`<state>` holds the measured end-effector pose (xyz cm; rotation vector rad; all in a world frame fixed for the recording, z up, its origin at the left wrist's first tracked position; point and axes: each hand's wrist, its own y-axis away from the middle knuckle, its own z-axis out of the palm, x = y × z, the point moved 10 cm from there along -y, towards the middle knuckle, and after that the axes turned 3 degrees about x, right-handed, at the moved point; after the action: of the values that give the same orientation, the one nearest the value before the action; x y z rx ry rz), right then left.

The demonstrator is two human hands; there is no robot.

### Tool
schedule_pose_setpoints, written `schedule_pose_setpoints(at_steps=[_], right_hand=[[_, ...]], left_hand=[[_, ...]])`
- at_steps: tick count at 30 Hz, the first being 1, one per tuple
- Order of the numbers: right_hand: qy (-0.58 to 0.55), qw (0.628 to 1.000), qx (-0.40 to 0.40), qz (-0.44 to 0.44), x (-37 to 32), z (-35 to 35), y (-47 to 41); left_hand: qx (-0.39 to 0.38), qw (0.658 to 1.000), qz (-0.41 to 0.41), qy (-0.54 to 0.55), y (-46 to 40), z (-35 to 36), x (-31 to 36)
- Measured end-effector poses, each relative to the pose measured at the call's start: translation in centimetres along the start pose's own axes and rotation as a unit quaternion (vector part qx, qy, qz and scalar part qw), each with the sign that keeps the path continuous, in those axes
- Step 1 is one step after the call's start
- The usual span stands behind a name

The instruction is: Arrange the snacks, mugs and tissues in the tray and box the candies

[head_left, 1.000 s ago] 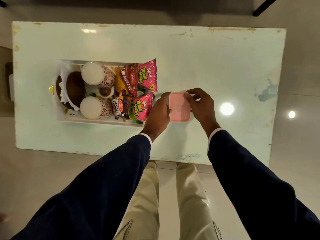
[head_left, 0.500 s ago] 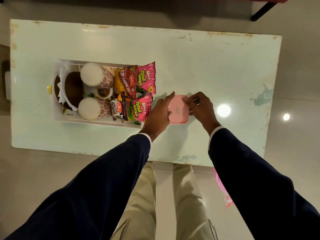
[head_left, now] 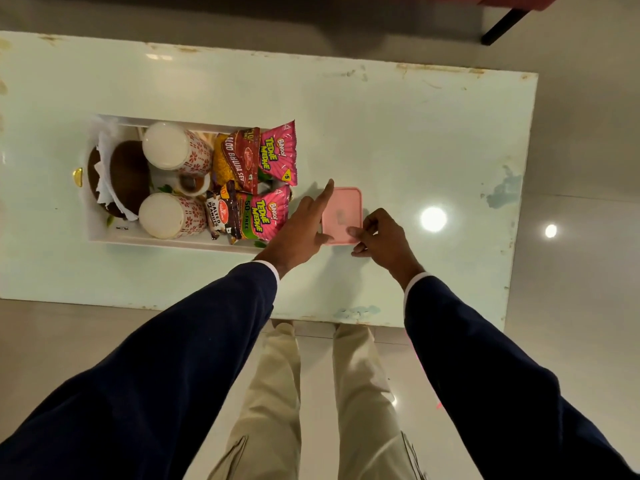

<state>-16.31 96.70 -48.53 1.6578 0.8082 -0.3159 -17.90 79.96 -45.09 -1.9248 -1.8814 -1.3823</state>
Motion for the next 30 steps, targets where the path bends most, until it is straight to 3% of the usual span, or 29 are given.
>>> schedule_pose_setpoints(at_steps=[6,12,19,22,30], right_hand=[[0.021,0.999,-0.020,-0.036,-1.2,0.4,0.2],[0.019,0.999,-0.025,-0.004,-1.7,1.0,0.4],[-0.013,1.000,0.022,0.005,-3.2,3.5,0.0],[0.006,1.000,0.027,-0.012,-4.6,4.6,-0.3],[0.021,0.999,0.024,-0.026,-5.1,5.1,0.4]], left_hand=[[0.024,0.999,0.003,-0.042,0.3,-0.4,0.8],[0.010,0.998,-0.023,-0.060,0.7,-0.8,2.2],[0.100,0.995,0.026,-0.007,5.6,-4.4,3.3],[0.119,0.988,0.075,-0.070,7.5,-5.8,3.3],[0.146,0.937,0.108,-0.298,9.0,-8.6,0.4]])
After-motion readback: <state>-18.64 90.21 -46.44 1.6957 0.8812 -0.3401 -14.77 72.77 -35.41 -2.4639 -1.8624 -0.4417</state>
